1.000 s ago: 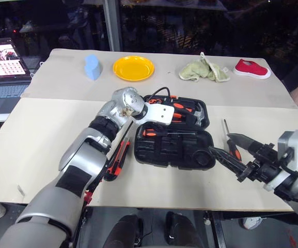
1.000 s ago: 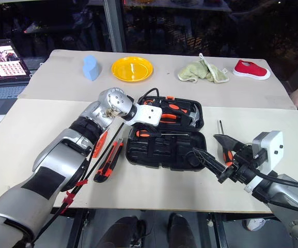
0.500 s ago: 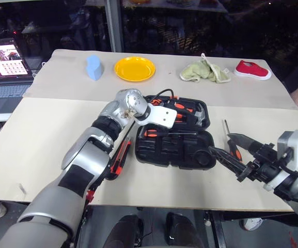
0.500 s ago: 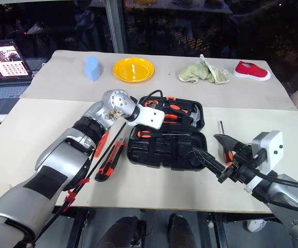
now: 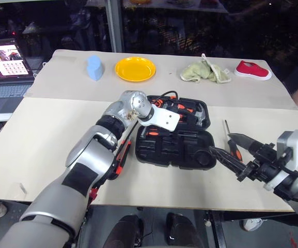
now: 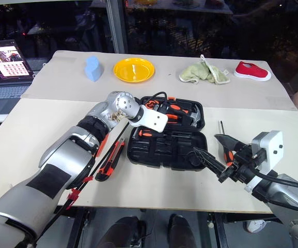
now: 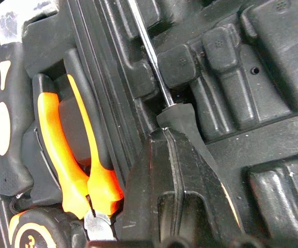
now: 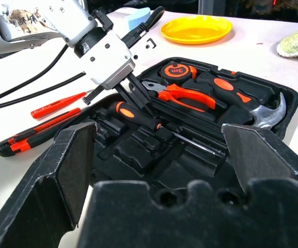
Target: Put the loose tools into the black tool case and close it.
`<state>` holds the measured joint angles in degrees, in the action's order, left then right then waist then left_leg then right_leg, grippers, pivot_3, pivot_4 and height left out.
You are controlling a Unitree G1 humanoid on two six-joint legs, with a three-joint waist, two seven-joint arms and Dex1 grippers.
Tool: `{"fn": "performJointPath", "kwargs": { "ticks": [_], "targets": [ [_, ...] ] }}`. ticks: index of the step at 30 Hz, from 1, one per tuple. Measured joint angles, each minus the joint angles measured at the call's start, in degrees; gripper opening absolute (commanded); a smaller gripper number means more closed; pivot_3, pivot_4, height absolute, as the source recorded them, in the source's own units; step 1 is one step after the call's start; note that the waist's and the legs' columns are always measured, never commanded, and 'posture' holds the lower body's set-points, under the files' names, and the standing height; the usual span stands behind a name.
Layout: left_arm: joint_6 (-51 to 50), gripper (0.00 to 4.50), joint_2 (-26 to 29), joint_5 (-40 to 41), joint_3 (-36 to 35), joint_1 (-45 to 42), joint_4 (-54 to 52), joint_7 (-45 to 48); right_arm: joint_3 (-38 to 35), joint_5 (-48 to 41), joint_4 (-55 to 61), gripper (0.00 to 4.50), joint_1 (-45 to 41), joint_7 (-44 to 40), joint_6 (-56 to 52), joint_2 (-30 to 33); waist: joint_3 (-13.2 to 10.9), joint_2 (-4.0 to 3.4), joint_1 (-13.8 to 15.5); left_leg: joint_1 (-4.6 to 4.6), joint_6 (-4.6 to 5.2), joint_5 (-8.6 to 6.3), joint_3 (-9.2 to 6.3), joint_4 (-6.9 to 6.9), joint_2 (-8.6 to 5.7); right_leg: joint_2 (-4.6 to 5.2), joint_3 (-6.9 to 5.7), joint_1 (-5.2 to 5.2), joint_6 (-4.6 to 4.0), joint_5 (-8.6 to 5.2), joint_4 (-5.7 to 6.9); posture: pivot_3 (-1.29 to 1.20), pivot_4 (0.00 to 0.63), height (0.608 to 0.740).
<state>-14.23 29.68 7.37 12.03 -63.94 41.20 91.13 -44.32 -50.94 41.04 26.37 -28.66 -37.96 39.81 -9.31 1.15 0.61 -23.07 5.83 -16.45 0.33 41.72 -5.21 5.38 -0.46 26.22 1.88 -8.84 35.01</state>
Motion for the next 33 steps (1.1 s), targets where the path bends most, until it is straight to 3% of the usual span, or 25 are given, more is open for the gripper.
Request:
{"fn": "performJointPath", "kwargs": {
  "ticks": [6,11,12,14,18,22,25,31,33],
  "targets": [
    [-17.79,4.35,18.00,19.59,1.15,14.07,-28.13,1.13,-13.57,-2.31,-0.58,4.50,14.67,-5.22,-0.25,-4.01,-0.03,-0.11,0.53,0.28,-0.17,-0.09,-0.12,-0.09,-0.01,0.07,0.05,-0.11,-0.01,-0.09,-0.10,0.00,0.150,0.740],
    [-27.40,4.47,28.10,29.97,-3.43,25.24,-44.21,1.10,-21.43,-2.23,-4.48,4.50,23.79,-10.02,0.11,-7.53,-0.05,-0.20,0.42,1.01,-0.07,-0.57,-0.06,-0.30,0.00,0.17,0.11,-0.75,0.14,-0.42,-0.20,0.00,0.150,0.740],
    [-28.44,4.47,28.88,31.13,-4.17,26.94,-46.32,1.16,-22.08,-2.13,-5.43,4.50,24.66,-10.33,0.12,-7.70,-0.06,-0.22,0.30,1.33,-0.10,-0.58,-0.06,-0.45,0.00,0.24,0.13,-1.03,0.47,-0.70,-0.28,0.00,0.150,0.740],
    [-29.21,4.47,29.24,31.91,-5.22,28.62,-49.53,0.79,-22.37,-2.10,-6.77,4.50,24.27,-10.75,0.12,-7.23,-0.06,-0.18,0.14,1.78,-0.20,-0.60,-0.06,-0.68,0.03,0.41,0.42,-1.49,0.28,-1.12,-0.43,0.00,0.150,0.740],
    [-30.11,4.47,28.95,33.33,-6.38,29.45,-54.35,-1.48,-21.17,-2.17,-8.59,4.50,19.21,-10.78,-0.02,-1.01,-0.04,-0.29,-0.40,2.19,-0.27,-0.59,0.03,-0.90,0.03,0.37,0.70,-1.98,0.25,-1.20,-0.48,0.00,0.150,0.740],
    [-30.49,4.47,28.31,33.44,-6.95,30.39,-56.17,-4.10,-12.65,-2.03,-10.87,4.50,7.18,-7.80,-1.97,6.53,-0.06,-0.28,-0.74,2.20,-0.39,-0.48,0.01,-1.01,0.06,0.27,0.65,-1.83,0.42,-1.04,-0.42,0.00,0.150,0.740],
    [-30.87,4.47,28.26,33.61,-7.71,31.40,-57.68,-5.61,-2.43,-0.99,-13.68,4.50,-4.98,-3.72,-4.14,9.86,-0.09,-0.23,-0.77,1.97,-0.85,-0.26,0.01,-1.04,0.09,0.19,0.66,-1.45,-0.13,-0.83,-0.30,0.00,0.150,0.740],
    [-31.78,4.47,28.25,34.45,-8.83,32.89,-60.07,-8.24,12.21,2.64,-18.67,4.50,-19.42,1.84,-6.40,9.80,-0.11,-0.22,0.47,1.30,-0.73,-0.10,-0.16,-1.05,0.05,0.21,0.46,-0.82,-0.40,-0.88,-0.05,0.00,0.150,0.740],
    [-32.62,4.47,27.28,34.90,-9.75,32.94,-60.61,-11.05,17.97,6.97,-21.49,4.50,-24.41,4.61,-6.15,7.12,-0.08,-0.07,0.56,1.23,-0.69,-0.08,-0.22,-1.02,0.04,0.14,0.40,-0.79,-0.42,-0.88,-0.10,0.00,0.150,0.740]
  ]
}}
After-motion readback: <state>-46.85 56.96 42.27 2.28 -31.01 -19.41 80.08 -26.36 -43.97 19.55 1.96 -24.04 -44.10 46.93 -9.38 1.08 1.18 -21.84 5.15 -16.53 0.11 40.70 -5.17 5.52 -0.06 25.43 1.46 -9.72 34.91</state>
